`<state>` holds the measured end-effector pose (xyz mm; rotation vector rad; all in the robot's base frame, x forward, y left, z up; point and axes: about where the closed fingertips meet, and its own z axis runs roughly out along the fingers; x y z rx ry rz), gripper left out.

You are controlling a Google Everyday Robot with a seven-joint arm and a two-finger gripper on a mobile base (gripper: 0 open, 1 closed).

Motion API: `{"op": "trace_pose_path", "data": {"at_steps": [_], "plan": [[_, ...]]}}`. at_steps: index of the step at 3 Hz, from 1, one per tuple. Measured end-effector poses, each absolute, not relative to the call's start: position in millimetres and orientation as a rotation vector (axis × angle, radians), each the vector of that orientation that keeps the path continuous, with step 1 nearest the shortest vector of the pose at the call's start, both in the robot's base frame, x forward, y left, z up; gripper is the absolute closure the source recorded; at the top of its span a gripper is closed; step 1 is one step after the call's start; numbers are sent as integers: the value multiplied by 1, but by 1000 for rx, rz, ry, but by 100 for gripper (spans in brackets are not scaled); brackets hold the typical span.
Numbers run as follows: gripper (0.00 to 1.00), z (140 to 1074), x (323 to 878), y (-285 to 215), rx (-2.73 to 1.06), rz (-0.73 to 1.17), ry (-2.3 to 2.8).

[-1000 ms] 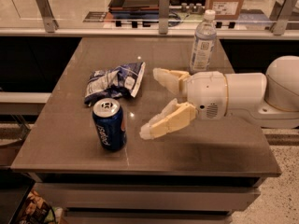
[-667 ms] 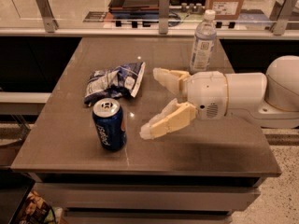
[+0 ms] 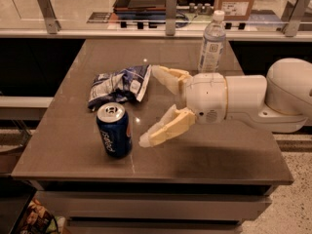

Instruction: Knock pepsi can over

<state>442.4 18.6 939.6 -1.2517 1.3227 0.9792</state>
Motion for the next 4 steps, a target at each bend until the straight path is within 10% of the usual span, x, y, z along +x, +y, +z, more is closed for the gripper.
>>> {"op": "trace_pose_path", "data": {"at_steps": [4], "plan": [[0, 887, 431, 52, -1225, 1038, 1361]]}}
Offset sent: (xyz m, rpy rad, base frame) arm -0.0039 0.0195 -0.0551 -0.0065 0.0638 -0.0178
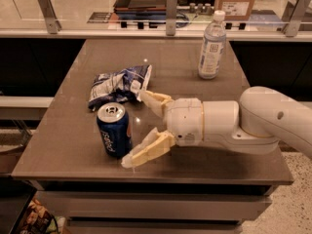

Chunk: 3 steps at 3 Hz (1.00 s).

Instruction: Knock pepsi can over

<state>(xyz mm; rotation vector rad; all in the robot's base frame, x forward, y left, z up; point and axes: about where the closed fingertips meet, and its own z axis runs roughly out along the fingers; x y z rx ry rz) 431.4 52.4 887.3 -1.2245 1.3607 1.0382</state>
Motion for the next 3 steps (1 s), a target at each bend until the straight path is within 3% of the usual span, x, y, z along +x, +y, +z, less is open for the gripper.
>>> {"op": "trace_pose_path", "data": {"at_steps": [1, 3], "plan": [[0, 889, 431, 68, -1232, 1053, 1326], [41, 890, 434, 84, -1242, 1073, 1285]]}}
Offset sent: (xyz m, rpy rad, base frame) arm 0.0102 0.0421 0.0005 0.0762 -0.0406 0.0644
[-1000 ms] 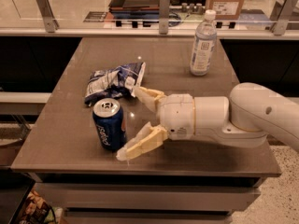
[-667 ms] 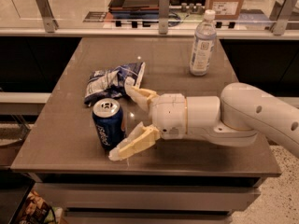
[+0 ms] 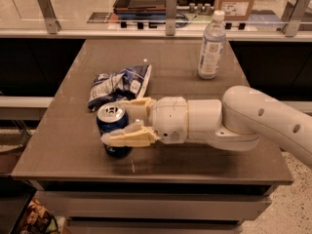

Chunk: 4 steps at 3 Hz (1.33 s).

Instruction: Knock pepsi can over

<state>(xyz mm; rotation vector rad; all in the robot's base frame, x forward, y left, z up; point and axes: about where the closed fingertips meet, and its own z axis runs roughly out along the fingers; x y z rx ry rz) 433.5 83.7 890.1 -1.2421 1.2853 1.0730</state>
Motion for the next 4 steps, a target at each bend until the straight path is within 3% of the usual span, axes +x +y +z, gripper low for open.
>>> {"op": "trace_pose_path", "data": {"at_steps": [2, 3, 4], "plan": [[87, 892, 431, 88, -1252, 1075, 1279], [100, 893, 430, 90, -1256, 1075, 1277], [100, 895, 431, 88, -1266, 1064, 1291]]}}
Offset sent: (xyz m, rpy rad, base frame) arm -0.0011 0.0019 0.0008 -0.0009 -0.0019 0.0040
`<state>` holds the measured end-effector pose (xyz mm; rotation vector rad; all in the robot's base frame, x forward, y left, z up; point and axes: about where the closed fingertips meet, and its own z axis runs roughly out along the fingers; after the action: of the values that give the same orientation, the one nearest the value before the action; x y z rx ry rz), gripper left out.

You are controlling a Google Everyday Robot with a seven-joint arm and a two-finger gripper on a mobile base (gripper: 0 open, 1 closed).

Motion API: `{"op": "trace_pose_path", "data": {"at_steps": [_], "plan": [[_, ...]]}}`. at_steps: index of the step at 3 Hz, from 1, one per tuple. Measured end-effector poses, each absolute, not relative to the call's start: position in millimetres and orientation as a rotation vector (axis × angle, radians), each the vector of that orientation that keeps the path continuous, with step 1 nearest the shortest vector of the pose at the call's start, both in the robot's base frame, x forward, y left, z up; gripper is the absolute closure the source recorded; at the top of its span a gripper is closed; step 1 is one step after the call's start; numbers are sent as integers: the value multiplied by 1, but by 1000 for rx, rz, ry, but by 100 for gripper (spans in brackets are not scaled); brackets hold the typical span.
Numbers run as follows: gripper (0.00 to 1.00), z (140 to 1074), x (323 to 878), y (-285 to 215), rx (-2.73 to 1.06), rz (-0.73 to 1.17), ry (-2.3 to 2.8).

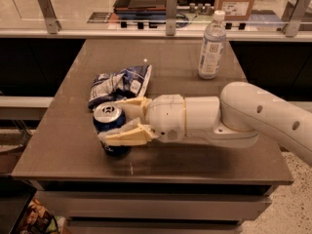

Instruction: Knock pepsi can over

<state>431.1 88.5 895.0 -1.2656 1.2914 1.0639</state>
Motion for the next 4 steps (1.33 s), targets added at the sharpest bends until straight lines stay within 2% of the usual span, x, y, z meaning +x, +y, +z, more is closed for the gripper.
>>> {"op": "trace_pose_path", "data": {"at_steps": [2, 4], "plan": [[100, 910, 440, 61, -1334, 944, 1447], [100, 925, 439, 43, -1436, 696, 1669]]}}
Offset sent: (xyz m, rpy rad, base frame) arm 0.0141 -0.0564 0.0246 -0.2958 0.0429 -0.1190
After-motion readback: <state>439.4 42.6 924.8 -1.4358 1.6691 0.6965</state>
